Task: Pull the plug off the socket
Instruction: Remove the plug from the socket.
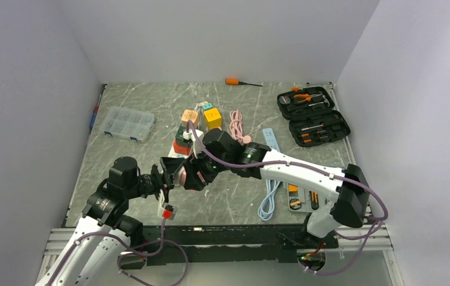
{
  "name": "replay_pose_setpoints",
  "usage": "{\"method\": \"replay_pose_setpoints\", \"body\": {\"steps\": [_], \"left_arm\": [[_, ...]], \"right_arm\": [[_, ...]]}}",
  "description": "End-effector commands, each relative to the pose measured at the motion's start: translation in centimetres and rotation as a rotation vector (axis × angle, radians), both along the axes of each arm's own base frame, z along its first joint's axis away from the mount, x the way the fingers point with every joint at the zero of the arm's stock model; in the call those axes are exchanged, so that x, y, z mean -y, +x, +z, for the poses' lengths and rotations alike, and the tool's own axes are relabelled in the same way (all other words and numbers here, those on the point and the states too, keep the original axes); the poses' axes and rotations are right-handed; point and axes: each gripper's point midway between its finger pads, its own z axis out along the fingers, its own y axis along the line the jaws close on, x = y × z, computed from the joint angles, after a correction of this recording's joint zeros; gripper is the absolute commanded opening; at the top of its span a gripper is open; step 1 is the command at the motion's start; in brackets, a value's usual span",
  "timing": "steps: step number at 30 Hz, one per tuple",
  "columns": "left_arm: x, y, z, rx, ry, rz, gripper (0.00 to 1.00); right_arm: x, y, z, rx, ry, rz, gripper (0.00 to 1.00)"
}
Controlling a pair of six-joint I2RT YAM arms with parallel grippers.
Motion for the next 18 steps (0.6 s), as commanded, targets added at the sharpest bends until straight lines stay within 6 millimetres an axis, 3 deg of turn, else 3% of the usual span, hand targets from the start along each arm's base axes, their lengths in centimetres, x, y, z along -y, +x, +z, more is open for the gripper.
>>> {"method": "replay_pose_setpoints", "body": {"steps": [1,18], "left_arm": [[-2.0,2.8,0.6,0.107,0.036,0.140,0.00],[-3.5,4.2,-2.4,0.100,0.178,0.202,0.00]], "right_arm": [[3.8,-3.5,0.2,-0.088,-0.044,0.028,0.00],[9.2,-5.9,-0.6,-0.136,-0.104,-0.029,0.00]]}}
